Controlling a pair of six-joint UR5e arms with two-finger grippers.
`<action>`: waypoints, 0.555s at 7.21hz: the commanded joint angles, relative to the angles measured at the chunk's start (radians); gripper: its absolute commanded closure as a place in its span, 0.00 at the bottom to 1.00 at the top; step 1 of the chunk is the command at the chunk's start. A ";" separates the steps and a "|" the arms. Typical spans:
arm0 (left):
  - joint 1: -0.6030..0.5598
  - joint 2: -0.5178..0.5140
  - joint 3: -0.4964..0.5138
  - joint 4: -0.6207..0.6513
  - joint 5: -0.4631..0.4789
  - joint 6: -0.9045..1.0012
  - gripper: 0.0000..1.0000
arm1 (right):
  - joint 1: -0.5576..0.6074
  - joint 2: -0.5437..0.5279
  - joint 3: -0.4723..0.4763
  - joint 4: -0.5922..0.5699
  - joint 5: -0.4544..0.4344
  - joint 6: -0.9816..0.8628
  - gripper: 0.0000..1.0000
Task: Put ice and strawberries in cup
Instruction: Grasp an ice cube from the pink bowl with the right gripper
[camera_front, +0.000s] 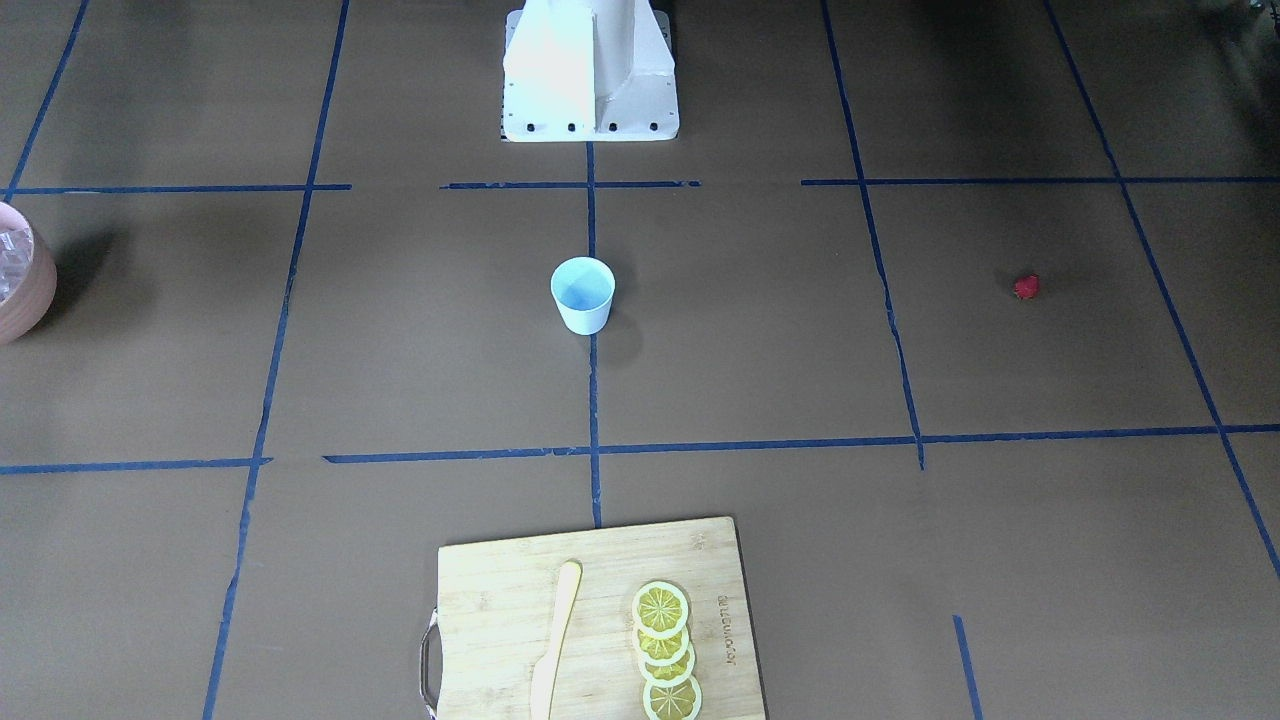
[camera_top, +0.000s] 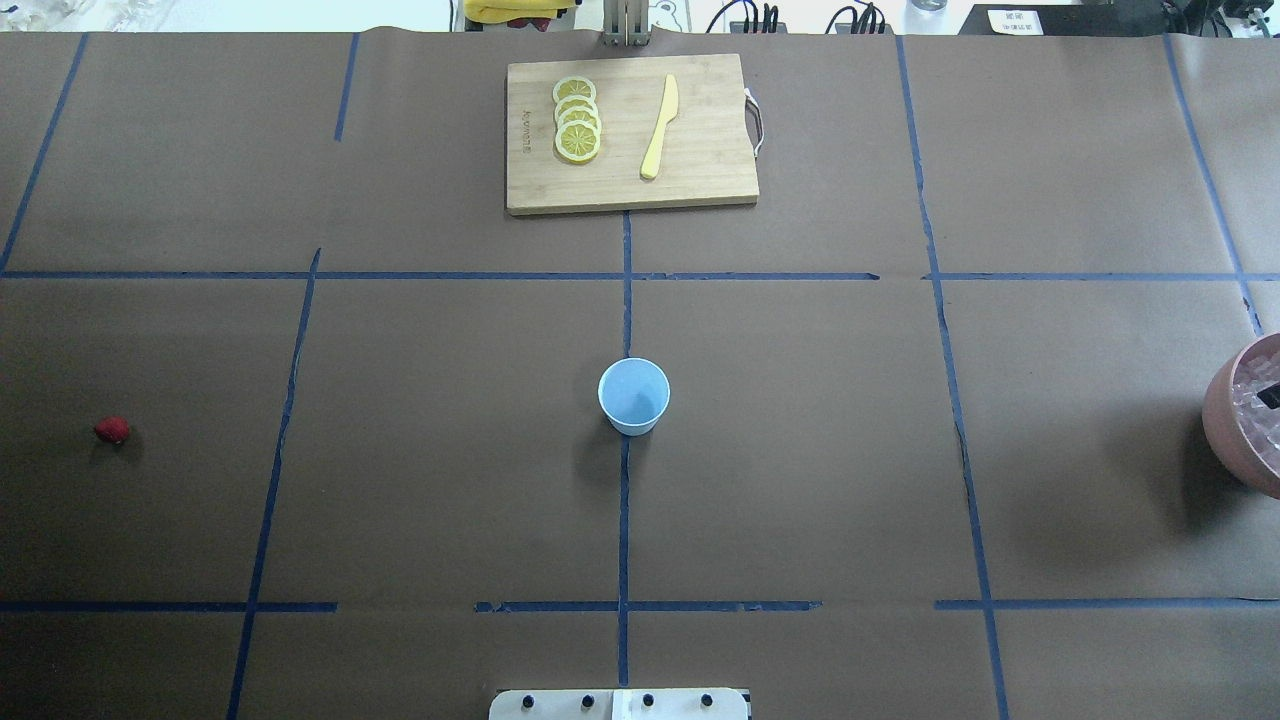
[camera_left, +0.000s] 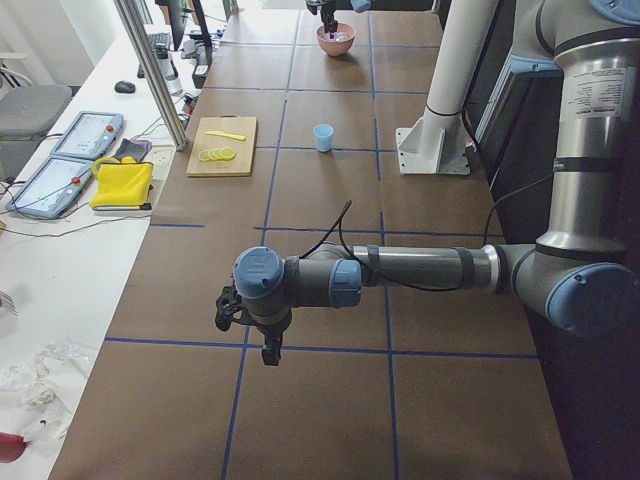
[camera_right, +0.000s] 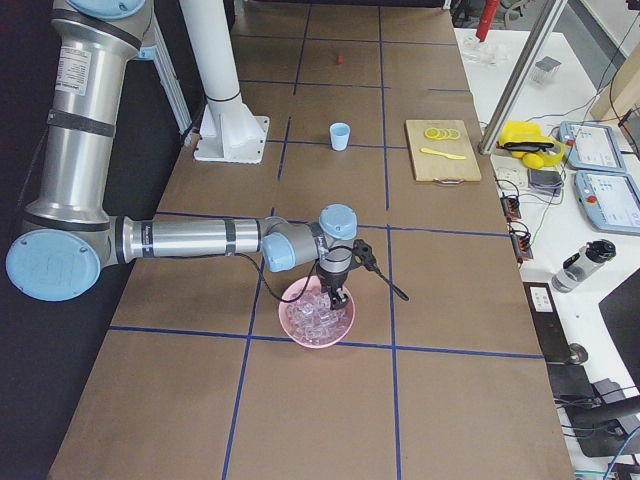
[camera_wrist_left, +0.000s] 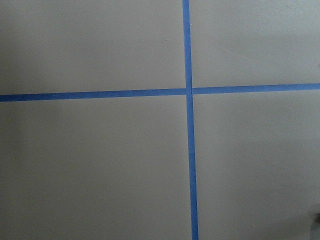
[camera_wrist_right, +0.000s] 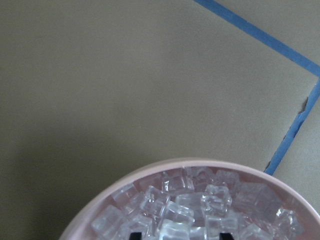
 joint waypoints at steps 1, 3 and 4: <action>0.000 -0.004 0.000 0.000 0.000 0.000 0.00 | -0.006 -0.001 -0.001 -0.001 0.001 0.001 0.40; 0.001 -0.004 0.000 0.000 0.000 0.000 0.00 | -0.012 -0.001 -0.001 -0.013 0.004 0.001 0.43; 0.000 -0.004 -0.002 0.000 0.000 -0.002 0.00 | -0.012 -0.001 0.001 -0.021 0.005 -0.001 0.43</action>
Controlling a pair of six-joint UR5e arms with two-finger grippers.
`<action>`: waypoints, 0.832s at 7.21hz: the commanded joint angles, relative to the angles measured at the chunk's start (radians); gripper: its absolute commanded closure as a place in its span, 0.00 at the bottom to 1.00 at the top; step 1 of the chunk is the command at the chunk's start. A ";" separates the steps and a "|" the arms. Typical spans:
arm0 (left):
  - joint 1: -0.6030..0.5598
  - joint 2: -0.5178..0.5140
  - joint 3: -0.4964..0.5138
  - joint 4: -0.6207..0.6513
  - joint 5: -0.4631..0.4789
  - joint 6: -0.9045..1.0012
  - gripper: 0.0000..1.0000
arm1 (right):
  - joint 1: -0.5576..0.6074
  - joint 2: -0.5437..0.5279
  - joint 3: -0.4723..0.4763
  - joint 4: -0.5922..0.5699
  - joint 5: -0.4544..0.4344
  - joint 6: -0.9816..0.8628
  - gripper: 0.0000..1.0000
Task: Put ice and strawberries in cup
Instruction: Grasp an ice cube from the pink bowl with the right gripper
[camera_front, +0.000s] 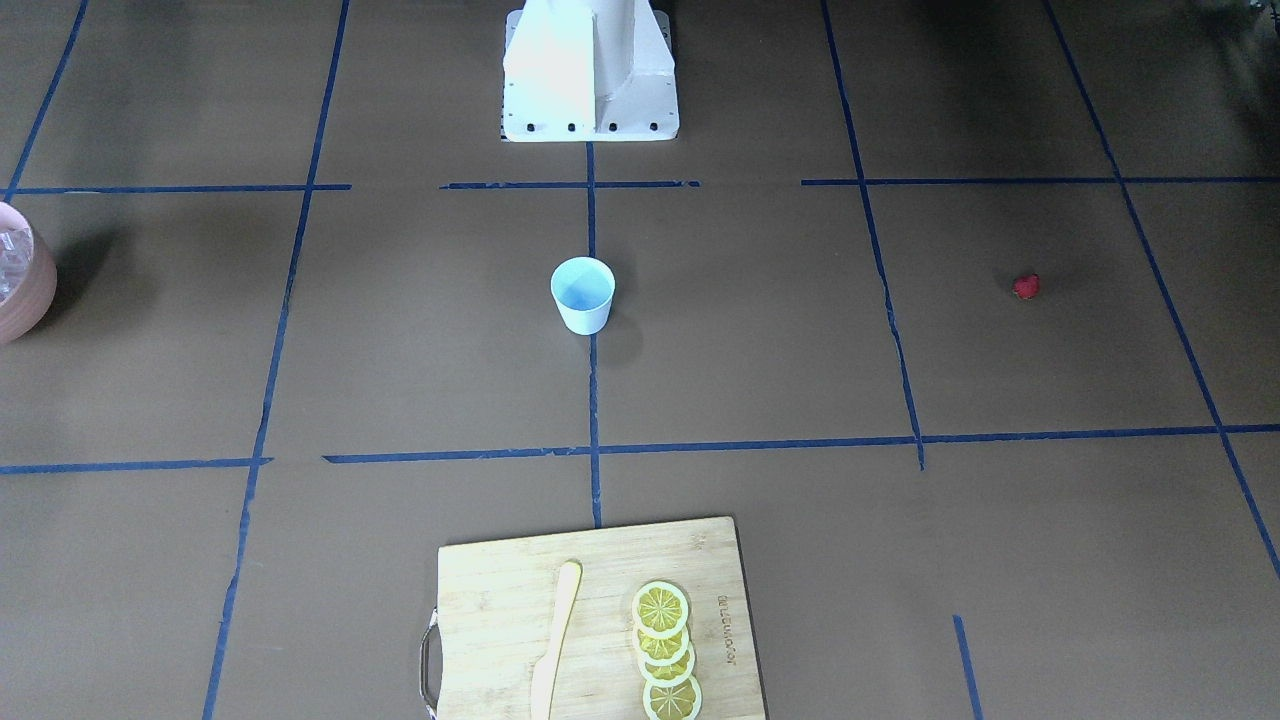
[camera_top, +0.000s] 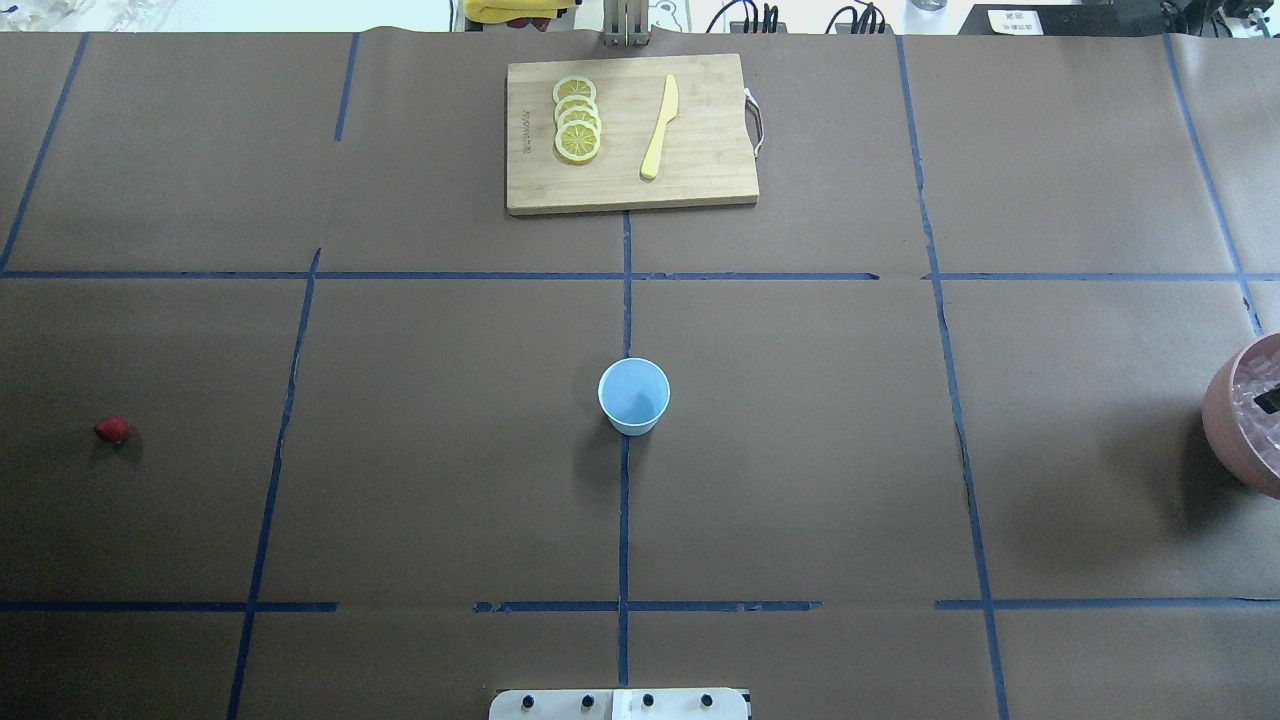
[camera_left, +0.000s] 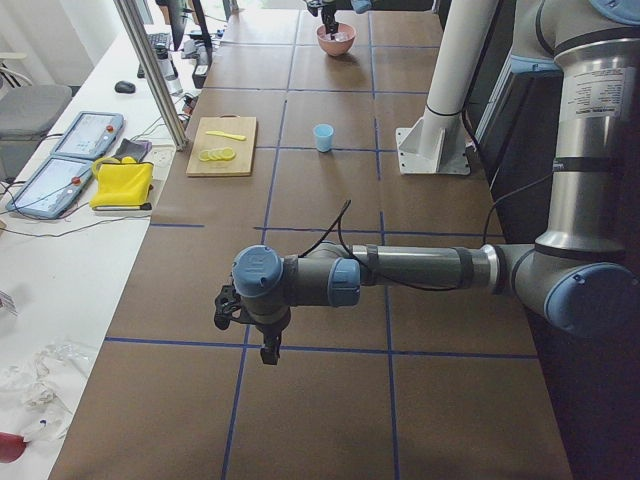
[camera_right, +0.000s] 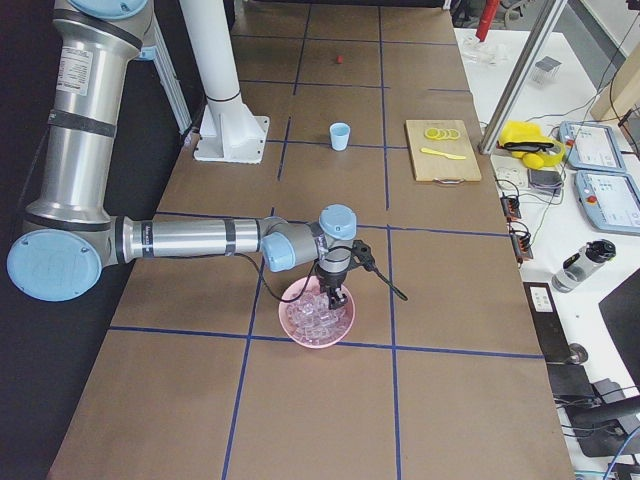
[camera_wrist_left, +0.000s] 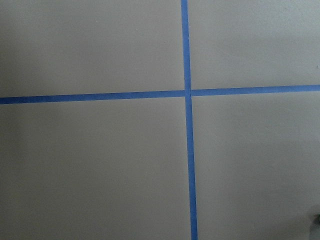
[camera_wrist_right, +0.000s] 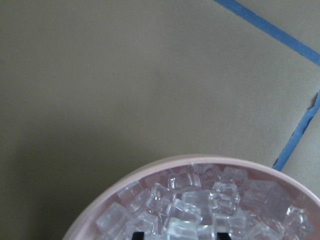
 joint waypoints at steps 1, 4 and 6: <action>-0.001 -0.002 -0.005 0.000 0.000 -0.001 0.00 | -0.001 0.000 0.001 -0.010 0.002 -0.001 0.45; -0.001 -0.003 -0.009 0.003 -0.009 -0.003 0.00 | -0.003 0.000 0.001 -0.011 0.002 -0.001 0.49; 0.001 -0.005 -0.008 0.003 -0.014 -0.012 0.00 | -0.001 0.000 0.001 -0.011 0.000 -0.001 0.65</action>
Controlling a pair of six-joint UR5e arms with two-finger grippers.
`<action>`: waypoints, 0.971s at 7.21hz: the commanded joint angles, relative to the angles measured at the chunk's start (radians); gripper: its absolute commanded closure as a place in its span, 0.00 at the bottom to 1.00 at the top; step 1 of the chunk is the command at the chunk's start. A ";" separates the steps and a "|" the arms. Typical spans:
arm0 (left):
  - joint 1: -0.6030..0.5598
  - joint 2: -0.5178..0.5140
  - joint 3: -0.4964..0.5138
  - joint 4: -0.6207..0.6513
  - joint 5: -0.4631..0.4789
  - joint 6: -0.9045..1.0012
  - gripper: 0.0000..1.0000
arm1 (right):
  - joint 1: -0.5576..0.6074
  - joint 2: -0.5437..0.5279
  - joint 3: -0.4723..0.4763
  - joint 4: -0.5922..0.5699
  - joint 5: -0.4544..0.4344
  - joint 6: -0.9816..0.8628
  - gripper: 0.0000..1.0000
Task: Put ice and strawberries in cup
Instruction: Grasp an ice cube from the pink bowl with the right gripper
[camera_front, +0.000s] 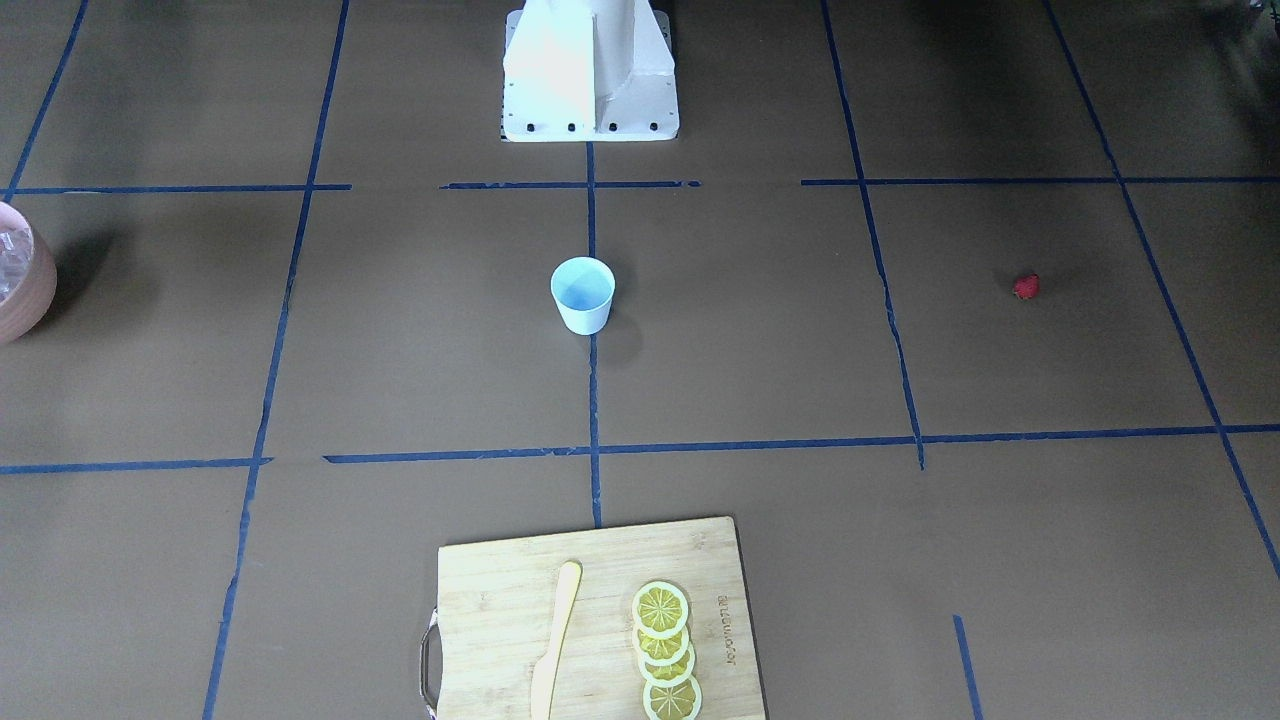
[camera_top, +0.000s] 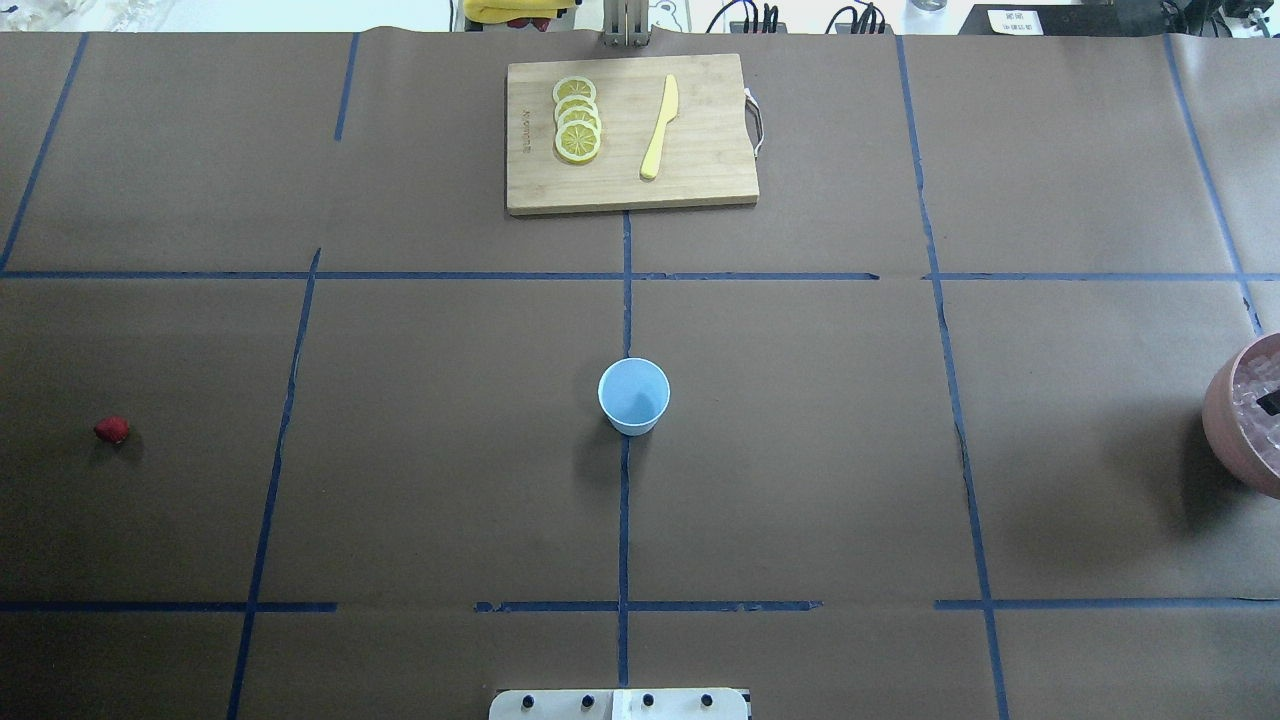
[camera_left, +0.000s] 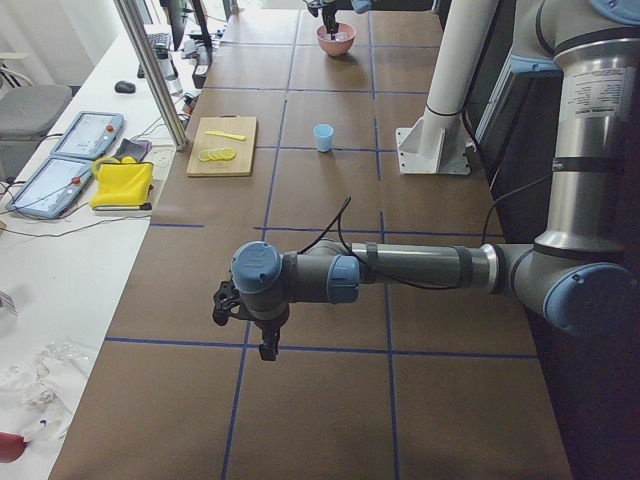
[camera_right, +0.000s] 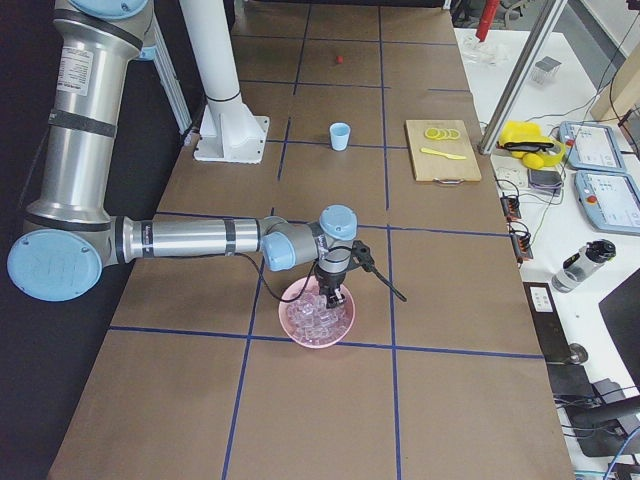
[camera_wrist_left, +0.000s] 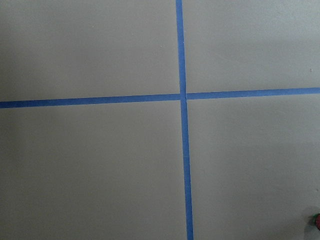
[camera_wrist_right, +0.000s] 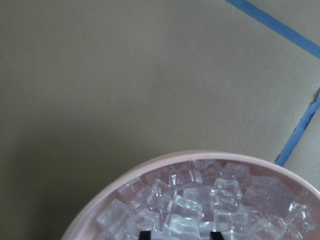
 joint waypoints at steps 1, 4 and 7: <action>0.000 -0.004 0.000 -0.002 -0.004 -0.028 0.00 | 0.000 0.000 0.000 0.001 -0.002 -0.001 0.78; 0.001 -0.010 -0.006 0.001 -0.004 -0.032 0.00 | 0.006 -0.003 0.023 0.002 0.001 -0.002 0.99; 0.000 -0.010 -0.013 0.002 -0.004 -0.032 0.00 | 0.051 0.018 0.252 -0.220 0.010 0.001 0.99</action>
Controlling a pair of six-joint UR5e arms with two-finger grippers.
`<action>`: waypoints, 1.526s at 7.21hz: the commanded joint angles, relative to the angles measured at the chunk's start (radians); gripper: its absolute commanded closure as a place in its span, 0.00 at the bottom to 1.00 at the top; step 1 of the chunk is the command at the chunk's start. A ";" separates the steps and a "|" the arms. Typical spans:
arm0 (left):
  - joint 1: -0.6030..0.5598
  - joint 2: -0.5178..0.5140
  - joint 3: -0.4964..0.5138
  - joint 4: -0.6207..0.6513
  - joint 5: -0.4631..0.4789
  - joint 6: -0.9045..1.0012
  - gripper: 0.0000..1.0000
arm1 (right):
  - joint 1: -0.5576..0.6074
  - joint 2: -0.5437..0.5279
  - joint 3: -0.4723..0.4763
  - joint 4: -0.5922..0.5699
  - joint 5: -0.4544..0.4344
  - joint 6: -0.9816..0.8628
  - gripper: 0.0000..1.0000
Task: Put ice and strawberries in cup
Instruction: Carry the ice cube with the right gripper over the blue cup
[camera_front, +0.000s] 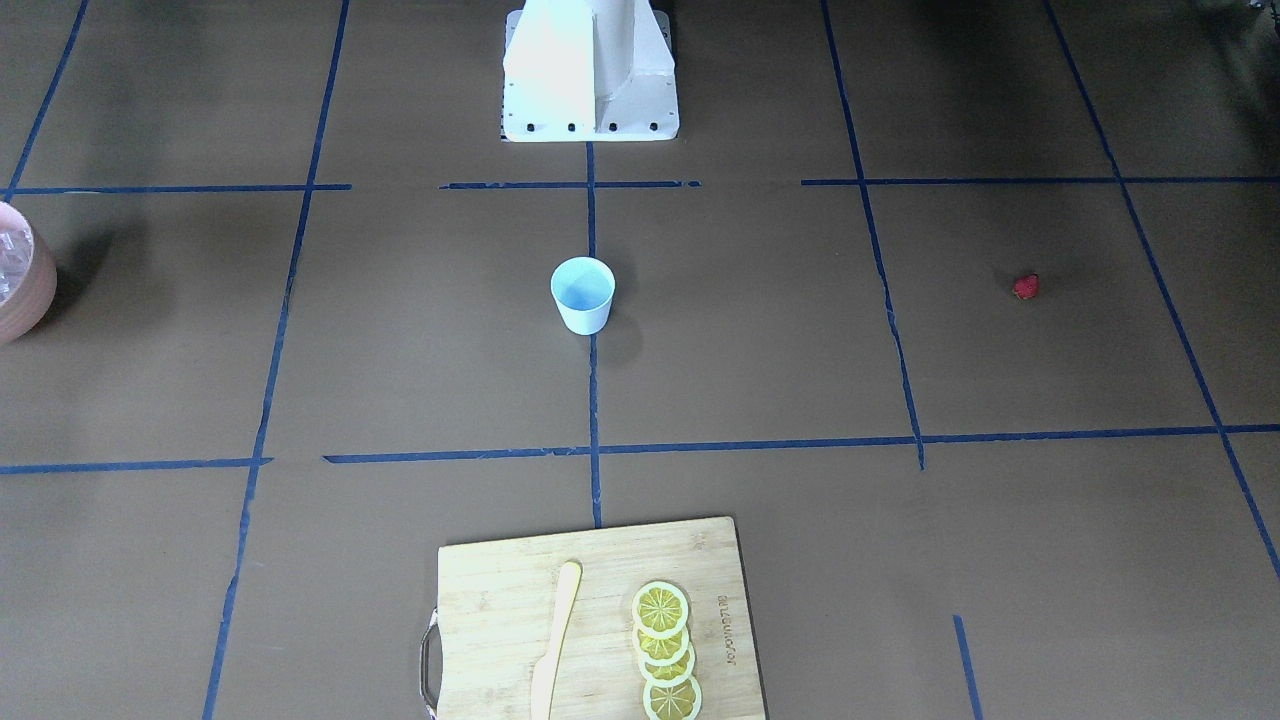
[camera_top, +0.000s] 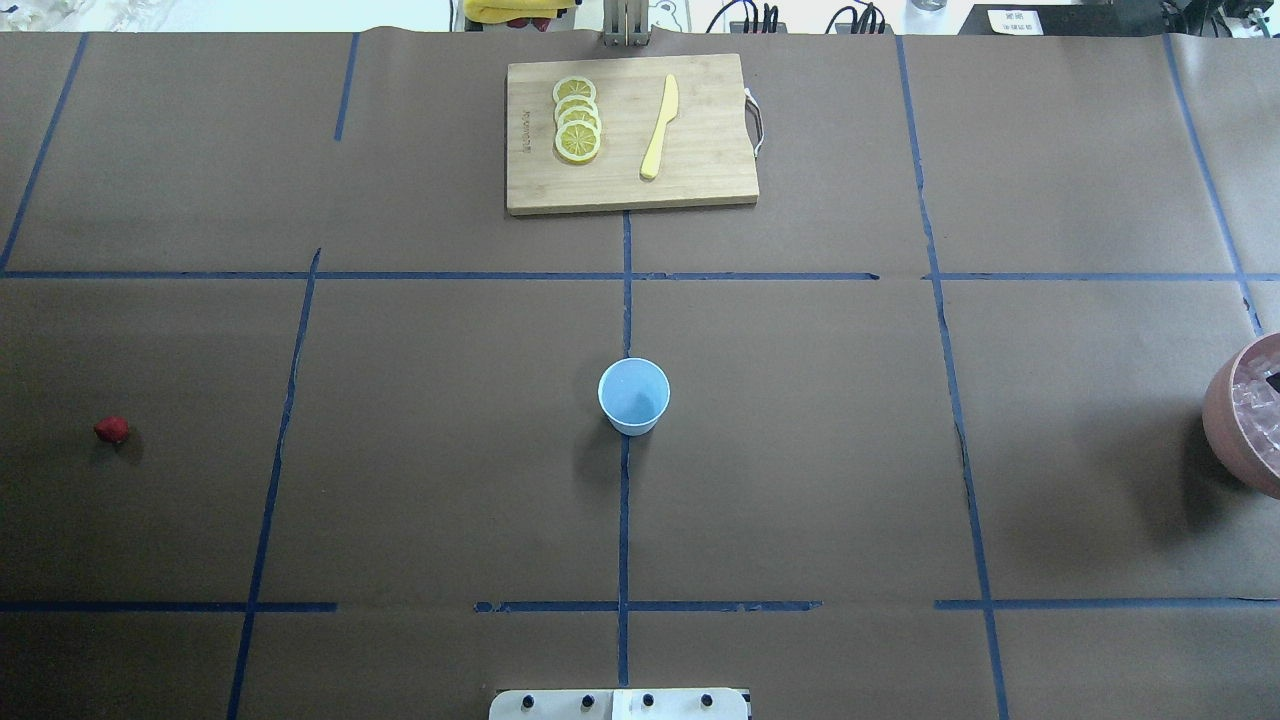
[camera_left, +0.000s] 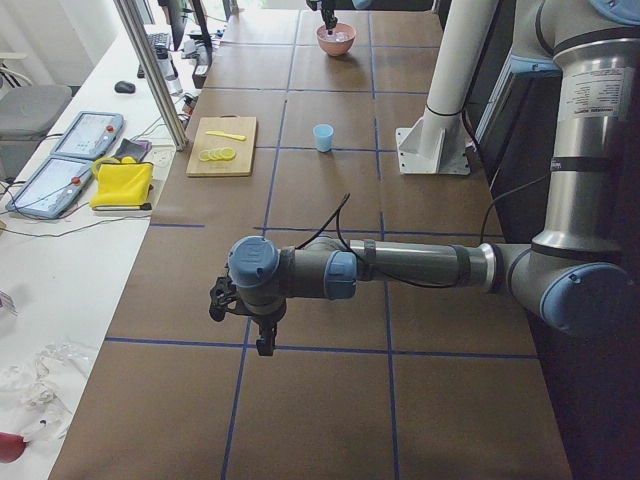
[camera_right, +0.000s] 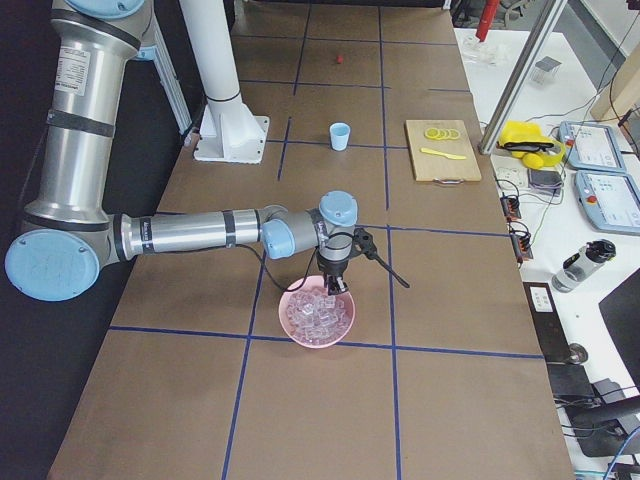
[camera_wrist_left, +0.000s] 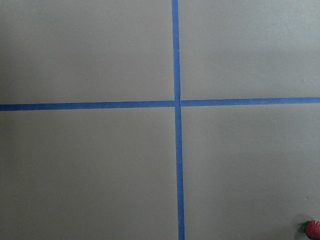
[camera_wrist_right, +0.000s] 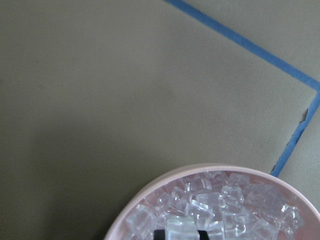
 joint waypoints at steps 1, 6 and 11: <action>0.000 0.001 -0.005 0.001 0.000 0.000 0.00 | 0.015 0.056 0.176 -0.156 0.001 0.022 0.99; 0.000 0.010 -0.004 -0.003 0.000 0.000 0.00 | -0.317 0.618 0.127 -0.349 -0.006 0.752 1.00; 0.000 0.014 0.001 -0.003 0.002 0.003 0.00 | -0.663 1.032 -0.203 -0.354 -0.305 1.122 1.00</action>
